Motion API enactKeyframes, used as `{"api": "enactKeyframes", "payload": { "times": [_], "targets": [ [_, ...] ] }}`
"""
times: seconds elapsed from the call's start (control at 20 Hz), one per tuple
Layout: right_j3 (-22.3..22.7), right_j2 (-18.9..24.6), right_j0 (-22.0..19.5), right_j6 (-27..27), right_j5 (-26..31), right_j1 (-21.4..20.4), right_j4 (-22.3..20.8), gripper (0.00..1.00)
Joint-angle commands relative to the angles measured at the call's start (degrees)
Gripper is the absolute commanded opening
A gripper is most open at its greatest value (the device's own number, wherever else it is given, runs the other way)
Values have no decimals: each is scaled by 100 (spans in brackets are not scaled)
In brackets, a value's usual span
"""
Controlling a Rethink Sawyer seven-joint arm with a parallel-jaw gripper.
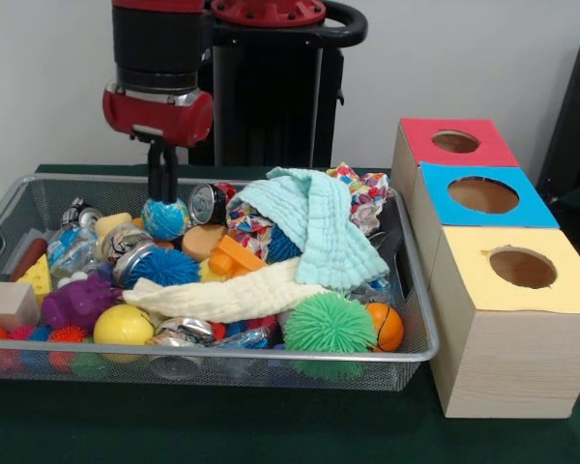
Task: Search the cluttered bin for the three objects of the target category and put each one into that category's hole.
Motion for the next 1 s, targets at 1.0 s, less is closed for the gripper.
{"api": "enactKeyframes", "payload": {
  "times": [1.0],
  "targets": [
    [720,-696,748,510,-921,254,-328,0]
  ]
}}
